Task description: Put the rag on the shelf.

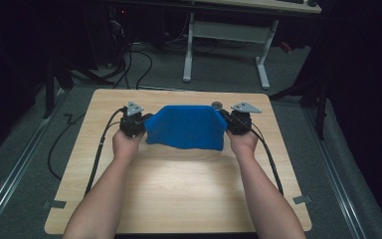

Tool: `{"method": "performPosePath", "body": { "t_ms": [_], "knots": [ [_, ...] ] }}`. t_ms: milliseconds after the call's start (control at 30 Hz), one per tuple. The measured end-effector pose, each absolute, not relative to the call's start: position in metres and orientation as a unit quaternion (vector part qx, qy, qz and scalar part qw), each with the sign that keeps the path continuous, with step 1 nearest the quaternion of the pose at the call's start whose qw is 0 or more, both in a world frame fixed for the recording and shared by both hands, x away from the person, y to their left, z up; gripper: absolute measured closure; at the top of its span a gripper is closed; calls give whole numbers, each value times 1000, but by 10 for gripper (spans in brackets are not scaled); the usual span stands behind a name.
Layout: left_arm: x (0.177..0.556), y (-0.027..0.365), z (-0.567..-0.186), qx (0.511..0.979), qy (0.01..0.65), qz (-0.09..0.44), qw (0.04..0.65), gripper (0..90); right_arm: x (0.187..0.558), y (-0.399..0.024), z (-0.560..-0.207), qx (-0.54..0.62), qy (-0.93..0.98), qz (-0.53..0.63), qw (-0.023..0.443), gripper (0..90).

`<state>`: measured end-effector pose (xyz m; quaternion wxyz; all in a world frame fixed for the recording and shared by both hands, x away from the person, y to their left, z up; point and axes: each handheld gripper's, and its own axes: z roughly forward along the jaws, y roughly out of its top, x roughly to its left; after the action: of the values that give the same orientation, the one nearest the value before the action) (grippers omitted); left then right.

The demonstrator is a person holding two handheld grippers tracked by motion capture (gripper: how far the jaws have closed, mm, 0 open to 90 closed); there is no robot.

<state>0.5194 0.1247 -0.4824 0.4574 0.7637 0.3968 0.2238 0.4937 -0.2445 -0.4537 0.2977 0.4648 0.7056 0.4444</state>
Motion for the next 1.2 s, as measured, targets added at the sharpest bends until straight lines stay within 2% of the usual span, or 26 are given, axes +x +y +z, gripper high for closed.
{"method": "performPosePath", "body": {
  "t_ms": [500, 767, 933, 1200],
  "knots": [
    [508, 126, -506, 774, 403, 200, 444, 877, 487, -247, -484, 475, 720, 422, 278, 879],
    [504, 130, -502, 769, 409, 198, 450, 854, 484, -243, -482, 474, 722, 420, 280, 847],
    [503, 131, -500, 766, 415, 190, 452, 775, 481, -247, -478, 480, 718, 420, 279, 787],
    [499, 135, -495, 755, 439, 196, 446, 574, 476, -255, -466, 484, 709, 423, 289, 689]
  ]
}}
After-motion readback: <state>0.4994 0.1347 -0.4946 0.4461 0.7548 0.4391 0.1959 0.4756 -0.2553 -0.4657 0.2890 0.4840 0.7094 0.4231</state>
